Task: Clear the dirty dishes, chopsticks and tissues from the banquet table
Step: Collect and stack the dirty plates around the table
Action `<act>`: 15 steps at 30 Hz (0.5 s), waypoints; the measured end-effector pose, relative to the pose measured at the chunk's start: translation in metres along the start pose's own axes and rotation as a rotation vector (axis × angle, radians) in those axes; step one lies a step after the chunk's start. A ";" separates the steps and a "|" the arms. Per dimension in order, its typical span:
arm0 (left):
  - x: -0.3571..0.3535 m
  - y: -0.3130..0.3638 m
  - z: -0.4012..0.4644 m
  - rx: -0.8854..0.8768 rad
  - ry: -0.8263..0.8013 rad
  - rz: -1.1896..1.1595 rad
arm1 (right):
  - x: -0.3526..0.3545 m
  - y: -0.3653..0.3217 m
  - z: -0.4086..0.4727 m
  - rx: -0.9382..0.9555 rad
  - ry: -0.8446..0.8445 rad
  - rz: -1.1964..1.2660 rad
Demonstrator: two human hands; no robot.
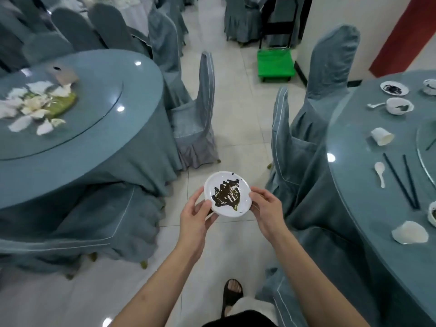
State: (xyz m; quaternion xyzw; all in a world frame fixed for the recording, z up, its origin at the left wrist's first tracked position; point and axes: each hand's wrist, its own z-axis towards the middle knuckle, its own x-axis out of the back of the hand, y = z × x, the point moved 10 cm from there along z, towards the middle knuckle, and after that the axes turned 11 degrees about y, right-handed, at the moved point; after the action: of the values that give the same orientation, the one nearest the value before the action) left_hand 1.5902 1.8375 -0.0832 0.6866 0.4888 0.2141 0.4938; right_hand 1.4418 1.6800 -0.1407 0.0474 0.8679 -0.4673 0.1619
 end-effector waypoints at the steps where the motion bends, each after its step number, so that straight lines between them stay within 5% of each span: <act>1: -0.008 0.007 0.013 -0.008 -0.001 0.014 | -0.007 -0.006 0.011 0.003 0.007 0.006; 15: -0.118 0.048 0.152 0.049 -0.178 0.123 | -0.041 -0.064 0.132 0.069 0.203 0.083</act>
State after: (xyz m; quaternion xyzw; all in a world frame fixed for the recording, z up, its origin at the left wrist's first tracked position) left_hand 1.6795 1.6607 -0.0824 0.7435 0.4050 0.1701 0.5042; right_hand 1.4973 1.5378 -0.1443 0.1361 0.8606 -0.4824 0.0905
